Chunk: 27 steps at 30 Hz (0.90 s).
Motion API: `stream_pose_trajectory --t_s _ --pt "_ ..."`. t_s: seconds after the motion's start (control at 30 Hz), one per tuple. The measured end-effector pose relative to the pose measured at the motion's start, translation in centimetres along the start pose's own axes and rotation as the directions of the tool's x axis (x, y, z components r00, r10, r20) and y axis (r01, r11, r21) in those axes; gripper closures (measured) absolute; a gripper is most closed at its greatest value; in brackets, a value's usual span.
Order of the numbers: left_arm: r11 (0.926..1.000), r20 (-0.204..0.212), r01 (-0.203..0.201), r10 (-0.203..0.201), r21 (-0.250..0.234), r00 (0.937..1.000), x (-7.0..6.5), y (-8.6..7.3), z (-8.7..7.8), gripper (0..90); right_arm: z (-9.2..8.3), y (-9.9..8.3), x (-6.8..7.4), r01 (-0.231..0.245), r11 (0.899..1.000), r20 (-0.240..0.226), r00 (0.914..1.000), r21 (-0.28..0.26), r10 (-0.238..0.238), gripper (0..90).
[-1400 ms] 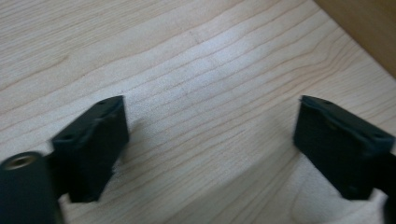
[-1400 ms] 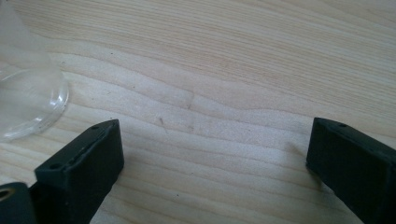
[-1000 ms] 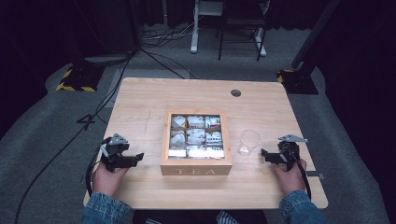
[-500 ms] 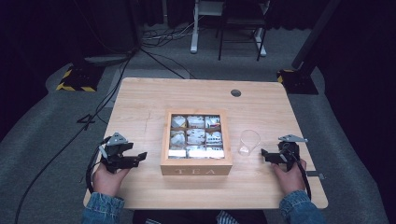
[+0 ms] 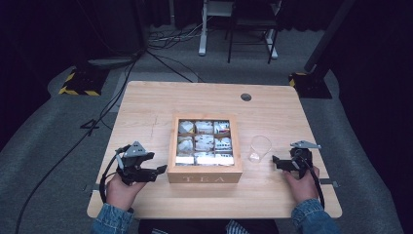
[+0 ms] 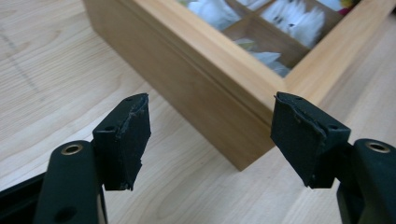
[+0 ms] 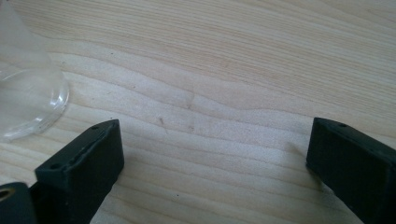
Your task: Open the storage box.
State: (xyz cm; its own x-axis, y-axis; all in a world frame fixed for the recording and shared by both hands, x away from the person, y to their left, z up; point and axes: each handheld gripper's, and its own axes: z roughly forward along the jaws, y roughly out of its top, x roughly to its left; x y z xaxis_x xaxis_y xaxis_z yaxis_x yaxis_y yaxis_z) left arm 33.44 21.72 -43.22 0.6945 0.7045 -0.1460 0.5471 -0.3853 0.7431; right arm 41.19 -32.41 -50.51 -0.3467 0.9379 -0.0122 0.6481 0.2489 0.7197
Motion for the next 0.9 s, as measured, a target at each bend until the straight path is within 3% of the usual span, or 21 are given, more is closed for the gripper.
stream_pose_trajectory --t_s 0.07,0.27,0.47,0.6,0.9 --pt "0.9999 -0.009 -0.010 0.010 -0.008 0.9999 -0.2 0.1 -0.1 29.9 0.0 0.0 0.0 0.000 1.000 0.000 1.0000 0.000 0.000 4.0" --pt "0.9998 0.040 -0.003 0.004 -0.022 0.9992 -0.7 0.3 -0.2 29.2 0.0 0.0 0.0 0.002 1.000 -0.001 1.0000 -0.001 -0.002 4.3" --pt "0.9992 0.070 -0.040 0.039 0.003 0.9968 -1.8 0.6 0.3 28.8 0.0 0.0 0.0 0.001 1.000 -0.001 1.0000 -0.001 -0.001 4.3" --pt "0.9989 0.080 -0.038 0.036 0.026 0.9961 -2.3 0.6 1.1 28.8 0.0 0.0 0.0 0.001 1.000 -0.001 1.0000 -0.001 -0.001 4.3" --pt "0.9955 0.056 -0.054 0.050 0.078 0.9972 -2.5 0.3 2.1 35.6 0.0 0.0 0.0 0.002 1.000 -0.002 1.0000 -0.001 -0.002 4.4"
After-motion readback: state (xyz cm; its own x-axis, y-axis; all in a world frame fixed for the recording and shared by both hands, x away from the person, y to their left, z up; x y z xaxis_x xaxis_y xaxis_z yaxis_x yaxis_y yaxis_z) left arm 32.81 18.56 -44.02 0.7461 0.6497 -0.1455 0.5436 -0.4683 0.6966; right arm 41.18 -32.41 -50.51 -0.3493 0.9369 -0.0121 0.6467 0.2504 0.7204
